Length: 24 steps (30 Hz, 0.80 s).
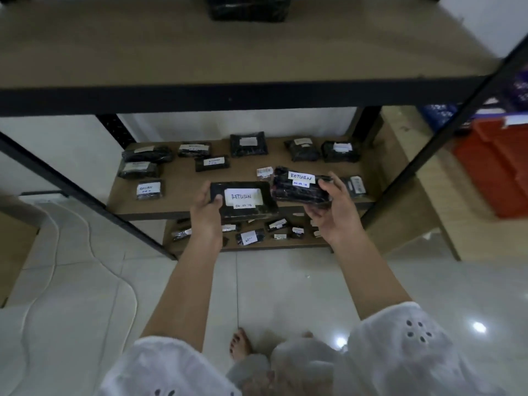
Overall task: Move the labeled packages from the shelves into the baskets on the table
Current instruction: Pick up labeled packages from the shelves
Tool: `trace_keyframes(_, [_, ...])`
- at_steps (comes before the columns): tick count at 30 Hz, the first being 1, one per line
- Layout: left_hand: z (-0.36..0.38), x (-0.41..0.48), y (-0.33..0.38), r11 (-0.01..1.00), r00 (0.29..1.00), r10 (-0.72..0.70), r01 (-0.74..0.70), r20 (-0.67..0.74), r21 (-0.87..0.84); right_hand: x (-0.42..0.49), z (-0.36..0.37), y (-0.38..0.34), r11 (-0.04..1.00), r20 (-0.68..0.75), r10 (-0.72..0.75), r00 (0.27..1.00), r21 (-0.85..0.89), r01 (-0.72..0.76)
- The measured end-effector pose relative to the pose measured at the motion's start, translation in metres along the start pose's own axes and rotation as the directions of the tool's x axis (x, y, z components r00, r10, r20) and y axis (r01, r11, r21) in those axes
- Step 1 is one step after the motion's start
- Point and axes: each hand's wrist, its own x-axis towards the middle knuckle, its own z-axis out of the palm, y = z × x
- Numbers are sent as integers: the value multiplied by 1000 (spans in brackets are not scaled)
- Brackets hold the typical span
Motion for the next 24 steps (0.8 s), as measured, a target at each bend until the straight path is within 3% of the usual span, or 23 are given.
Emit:
trace_keyframes(11, [145, -165, -24, 976, 978, 114, -76, 176, -205, -71, -173, -165, 949, 112, -314, 943, 14, 314])
trace_keyframes(17, [244, -233, -64, 978, 965, 76, -24, 252, -205, -83, -268, -248, 933, 43, -359, 932, -23, 360])
trace_keyframes(24, [351, -251, -82, 983, 945, 56, 4, 322, -182, -47, -346, -325, 929, -77, -367, 927, 13, 369])
